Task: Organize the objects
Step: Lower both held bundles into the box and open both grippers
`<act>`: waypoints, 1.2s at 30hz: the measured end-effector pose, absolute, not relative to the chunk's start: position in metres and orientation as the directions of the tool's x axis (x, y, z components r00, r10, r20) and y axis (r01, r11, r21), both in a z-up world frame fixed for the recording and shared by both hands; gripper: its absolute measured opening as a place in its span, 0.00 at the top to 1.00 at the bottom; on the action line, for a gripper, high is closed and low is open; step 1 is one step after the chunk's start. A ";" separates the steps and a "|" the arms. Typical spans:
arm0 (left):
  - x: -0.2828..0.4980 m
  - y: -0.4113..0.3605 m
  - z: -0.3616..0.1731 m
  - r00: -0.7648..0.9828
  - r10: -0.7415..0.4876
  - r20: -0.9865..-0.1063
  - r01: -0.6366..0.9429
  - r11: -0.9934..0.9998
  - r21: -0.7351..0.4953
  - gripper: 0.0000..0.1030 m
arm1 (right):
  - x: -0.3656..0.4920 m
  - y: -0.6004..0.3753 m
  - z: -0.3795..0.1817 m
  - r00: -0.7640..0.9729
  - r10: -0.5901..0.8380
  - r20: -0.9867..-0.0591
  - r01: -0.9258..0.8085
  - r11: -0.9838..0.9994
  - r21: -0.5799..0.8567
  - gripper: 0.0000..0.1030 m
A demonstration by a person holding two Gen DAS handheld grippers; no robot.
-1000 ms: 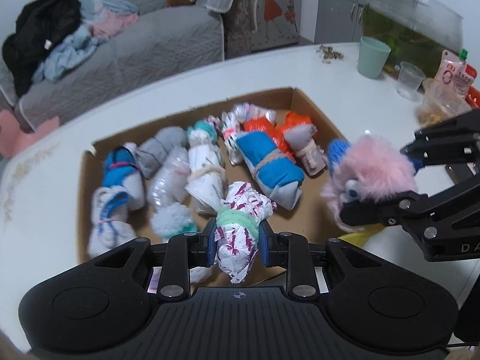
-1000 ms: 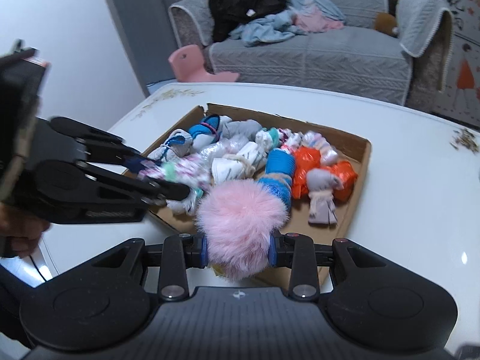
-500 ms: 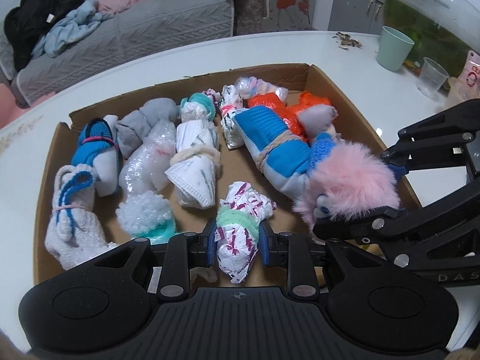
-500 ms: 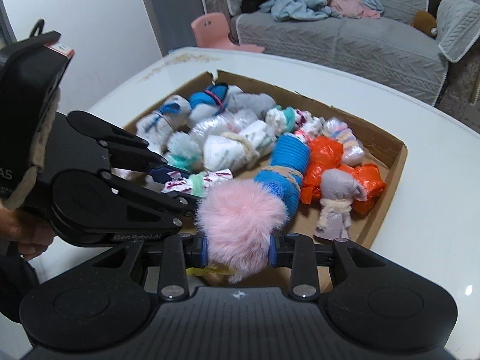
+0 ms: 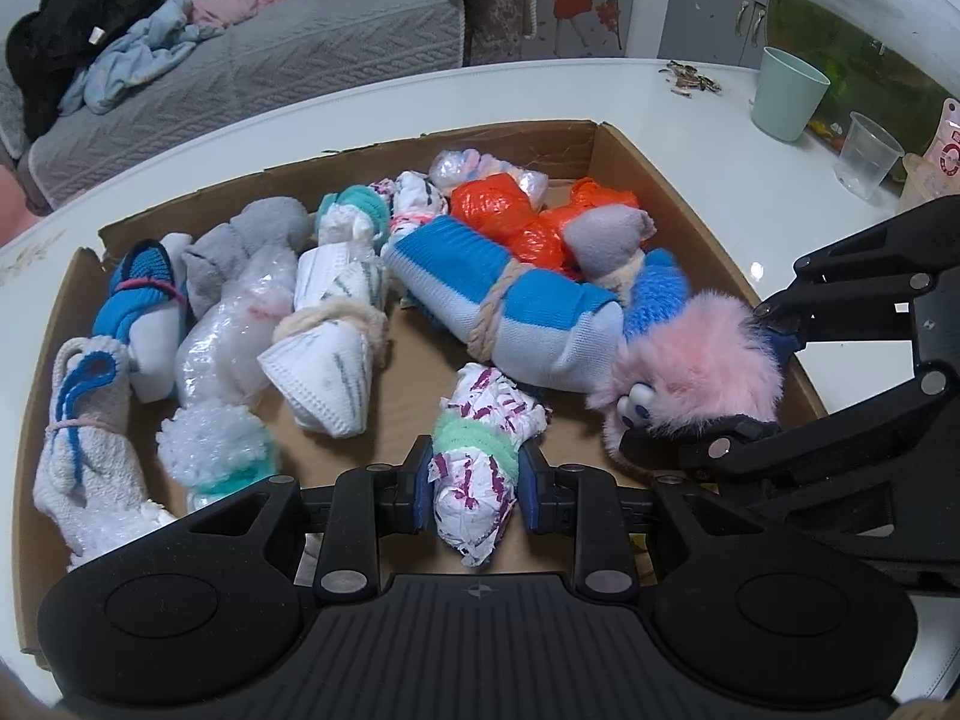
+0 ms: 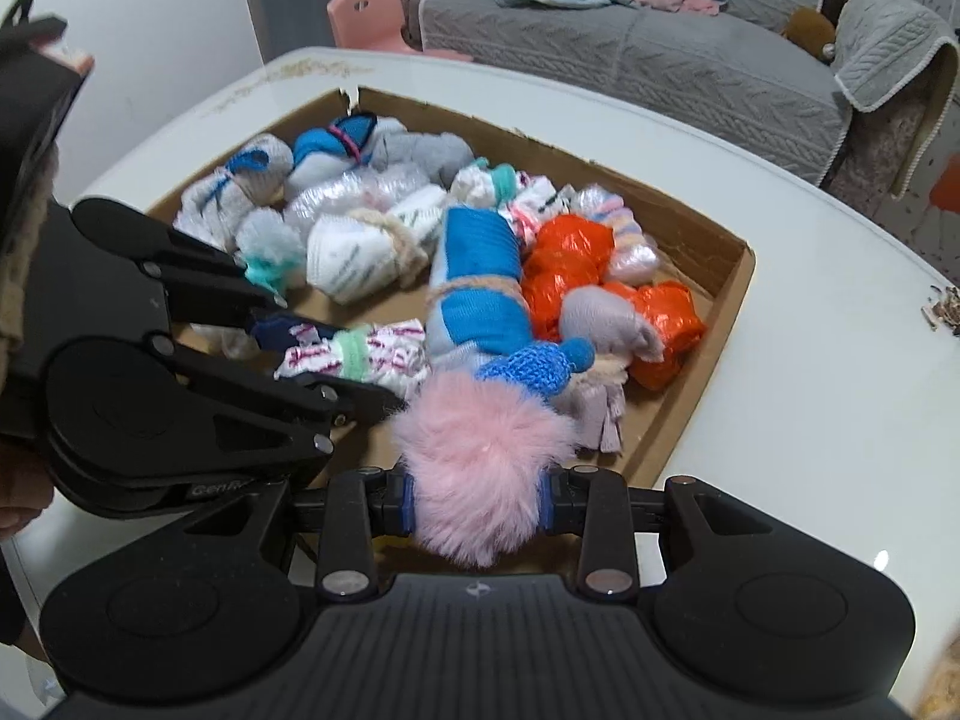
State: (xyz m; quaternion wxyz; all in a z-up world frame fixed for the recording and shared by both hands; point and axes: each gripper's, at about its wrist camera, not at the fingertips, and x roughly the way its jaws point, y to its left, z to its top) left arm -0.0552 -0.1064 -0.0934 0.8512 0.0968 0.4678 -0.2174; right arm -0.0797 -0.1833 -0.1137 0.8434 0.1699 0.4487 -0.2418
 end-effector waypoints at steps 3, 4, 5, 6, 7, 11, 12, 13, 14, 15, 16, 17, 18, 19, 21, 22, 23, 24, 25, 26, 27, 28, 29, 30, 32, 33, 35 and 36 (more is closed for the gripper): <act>-0.057 -0.108 -0.094 0.465 -0.285 -0.838 0.458 0.888 -0.048 0.66 | -0.083 -0.186 -0.113 0.471 -0.265 -0.841 0.570 0.820 0.061 0.69; -0.057 -0.108 -0.094 0.462 -0.287 -0.839 0.460 0.887 -0.050 0.66 | -0.084 -0.185 -0.113 0.468 -0.268 -0.842 0.568 0.821 0.054 0.69; -0.057 -0.108 -0.094 0.457 -0.289 -0.841 0.460 0.886 -0.054 0.66 | -0.083 -0.184 -0.113 0.463 -0.272 -0.844 0.561 0.827 0.041 0.69; -0.056 -0.107 -0.094 0.451 -0.293 -0.843 0.457 0.887 -0.064 0.66 | -0.082 -0.183 -0.114 0.458 -0.275 -0.845 0.556 0.831 0.030 0.69; -0.056 -0.107 -0.094 0.446 -0.297 -0.844 0.454 0.888 -0.072 0.65 | -0.082 -0.182 -0.114 0.454 -0.277 -0.847 0.551 0.834 0.023 0.69; -0.054 -0.105 -0.093 0.435 -0.289 -0.853 0.449 0.891 -0.073 0.57 | -0.081 -0.179 -0.114 0.450 -0.274 -0.850 0.541 0.841 0.015 0.68; -0.053 -0.104 -0.093 0.429 -0.286 -0.857 0.445 0.892 -0.075 0.55 | -0.081 -0.179 -0.114 0.448 -0.274 -0.851 0.541 0.841 0.014 0.67; -0.052 -0.104 -0.093 0.422 -0.283 -0.861 0.442 0.894 -0.077 0.53 | -0.080 -0.179 -0.114 0.448 -0.271 -0.852 0.542 0.840 0.017 0.67; -0.050 -0.104 -0.093 0.419 -0.274 -0.866 0.437 0.896 -0.072 0.51 | -0.080 -0.179 -0.114 0.446 -0.271 -0.853 0.543 0.839 0.017 0.66; -0.050 -0.103 -0.093 0.416 -0.259 -0.872 0.430 0.901 -0.063 0.45 | -0.079 -0.179 -0.114 0.443 -0.271 -0.854 0.548 0.836 0.018 0.66; -0.049 -0.103 -0.094 0.415 -0.240 -0.878 0.420 0.906 -0.049 0.38 | -0.079 -0.179 -0.114 0.440 -0.272 -0.856 0.550 0.835 0.018 0.66; -0.048 -0.103 -0.095 0.415 -0.223 -0.882 0.409 0.912 -0.038 0.35 | -0.079 -0.179 -0.114 0.437 -0.273 -0.857 0.549 0.836 0.014 0.66; -0.047 -0.101 -0.096 0.414 -0.214 -0.885 0.398 0.917 -0.035 0.28 | -0.079 -0.178 -0.114 0.434 -0.273 -0.859 0.547 0.837 0.010 0.67; -0.046 -0.099 -0.097 0.413 -0.208 -0.887 0.387 0.921 -0.036 0.24 | -0.079 -0.178 -0.114 0.432 -0.273 -0.859 0.547 0.837 0.009 0.67; -0.044 -0.095 -0.099 0.413 -0.206 -0.887 0.378 0.925 -0.038 0.20 | -0.078 -0.178 -0.114 0.430 -0.275 -0.860 0.554 0.833 0.011 0.67; -0.044 -0.094 -0.099 0.414 -0.204 -0.887 0.375 0.926 -0.038 0.19 | -0.078 -0.178 -0.114 0.427 -0.275 -0.861 0.556 0.831 0.010 0.67; -0.044 -0.093 -0.099 0.415 -0.200 -0.888 0.373 0.927 -0.034 0.18 | -0.078 -0.178 -0.114 0.427 -0.275 -0.862 0.555 0.832 0.010 0.67; -0.044 -0.093 -0.100 0.414 -0.194 -0.889 0.369 0.929 -0.031 0.16 | -0.078 -0.178 -0.114 0.426 -0.274 -0.862 0.556 0.831 0.010 0.67; -0.044 -0.092 -0.100 0.412 -0.191 -0.891 0.362 0.932 -0.033 0.15 | -0.078 -0.178 -0.114 0.424 -0.274 -0.863 0.555 0.832 0.009 0.67; -0.044 -0.091 -0.100 0.411 -0.189 -0.892 0.356 0.934 -0.034 0.14 | -0.078 -0.178 -0.114 0.423 -0.273 -0.864 0.555 0.832 0.009 0.66; -0.044 -0.090 -0.101 0.410 -0.186 -0.893 0.354 0.935 -0.032 0.12 | -0.078 -0.178 -0.113 0.423 -0.272 -0.864 0.557 0.830 0.011 0.65; -0.044 -0.089 -0.101 0.410 -0.186 -0.893 0.354 0.935 -0.032 0.11 | -0.079 -0.177 -0.112 0.425 -0.272 -0.863 0.558 0.830 0.013 0.65; -0.045 -0.089 -0.101 0.409 -0.185 -0.893 0.355 0.934 -0.031 0.11 | -0.079 -0.177 -0.111 0.430 -0.274 -0.860 0.557 0.830 0.014 0.61; -0.045 -0.088 -0.101 0.406 -0.185 -0.895 0.355 0.934 -0.032 0.10 | -0.080 -0.176 -0.109 0.435 -0.277 -0.857 0.557 0.830 0.015 0.56; -0.045 -0.087 -0.101 0.399 -0.185 -0.898 0.354 0.935 -0.036 0.09 | -0.082 -0.175 -0.106 0.441 -0.283 -0.852 0.560 0.828 0.015 0.50; -0.046 -0.087 -0.101 0.396 -0.184 -0.900 0.353 0.935 -0.035 0.08 | -0.082 -0.176 -0.105 0.445 -0.280 -0.851 0.560 0.828 0.021 0.49; -0.047 -0.086 -0.101 0.389 -0.179 -0.904 0.347 0.937 -0.036 0.07 | -0.082 -0.175 -0.105 0.443 -0.279 -0.852 0.557 0.830 0.018 0.49; -0.048 -0.086 -0.100 0.383 -0.181 -0.906 0.346 0.938 -0.041 0.07 | -0.082 -0.174 -0.105 0.442 -0.279 -0.853 0.556 0.831 0.017 0.49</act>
